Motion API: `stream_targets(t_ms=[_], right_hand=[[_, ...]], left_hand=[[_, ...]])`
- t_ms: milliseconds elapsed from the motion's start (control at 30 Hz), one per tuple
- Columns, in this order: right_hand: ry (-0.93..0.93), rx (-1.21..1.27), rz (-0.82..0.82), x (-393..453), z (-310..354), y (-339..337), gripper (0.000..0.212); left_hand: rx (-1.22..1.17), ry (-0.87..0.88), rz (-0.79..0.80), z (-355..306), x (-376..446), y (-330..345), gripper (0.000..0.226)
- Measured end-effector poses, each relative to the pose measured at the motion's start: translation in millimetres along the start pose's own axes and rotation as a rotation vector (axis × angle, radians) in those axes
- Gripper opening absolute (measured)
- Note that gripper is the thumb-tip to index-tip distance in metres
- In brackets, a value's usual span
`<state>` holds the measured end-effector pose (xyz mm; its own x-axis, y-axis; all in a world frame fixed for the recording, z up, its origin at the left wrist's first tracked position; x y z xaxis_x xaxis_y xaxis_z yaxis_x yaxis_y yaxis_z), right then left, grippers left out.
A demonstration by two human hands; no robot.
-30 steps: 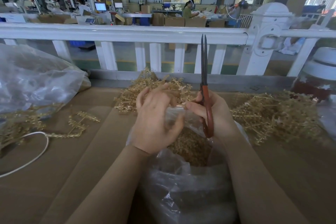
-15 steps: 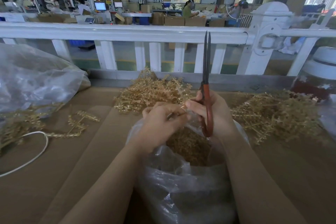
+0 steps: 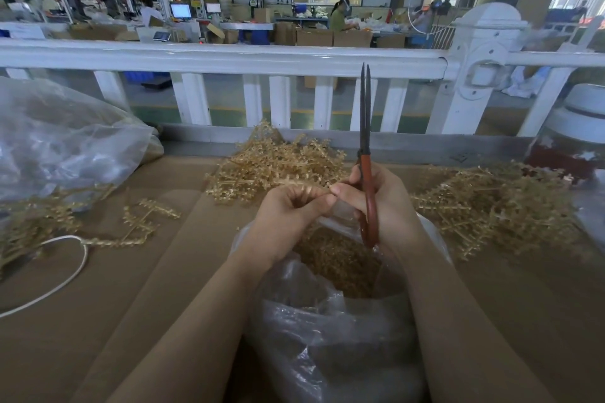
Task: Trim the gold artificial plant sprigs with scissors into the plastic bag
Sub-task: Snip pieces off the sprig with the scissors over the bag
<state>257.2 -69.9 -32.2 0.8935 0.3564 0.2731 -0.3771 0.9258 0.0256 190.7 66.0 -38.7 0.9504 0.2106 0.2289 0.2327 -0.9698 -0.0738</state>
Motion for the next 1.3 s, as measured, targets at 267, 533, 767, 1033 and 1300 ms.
stream_targets(t_ms=[267,533,767,1033,1300], right_hand=[[-0.034,-0.162,-0.029,0.7,0.2,2.1,0.035],[-0.062,-0.566,0.015,5.7,-2.5,2.8,0.059],[-0.129,-0.858,0.078,6.9,-7.1,1.7,0.068],[-0.196,-0.965,0.081,5.2,-8.3,7.5,0.072],[-0.252,-1.01,0.037,3.6,-4.6,7.4,0.073]], left_hand=[[-0.129,0.004,-0.087,9.0,4.4,-11.9,0.014],[-0.344,-0.032,-0.254,21.6,9.7,-30.6,0.025],[-0.269,0.055,-0.301,16.4,9.1,-39.0,0.019],[-0.28,0.111,-0.332,16.3,9.0,-45.2,0.021],[-0.315,0.147,-0.304,12.1,6.7,-43.7,0.011]])
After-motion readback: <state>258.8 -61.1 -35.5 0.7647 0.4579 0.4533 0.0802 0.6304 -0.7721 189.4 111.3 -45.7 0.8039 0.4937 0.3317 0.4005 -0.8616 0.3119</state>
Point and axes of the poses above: each hand's wrist, its own x-axis towards the middle knuckle, its own y-axis out of the palm, z = x × y, the point moved 7 cm from there along x, towards the middle knuckle, and after that the axes turned 2 degrees about -z, right-handed, at the moved point
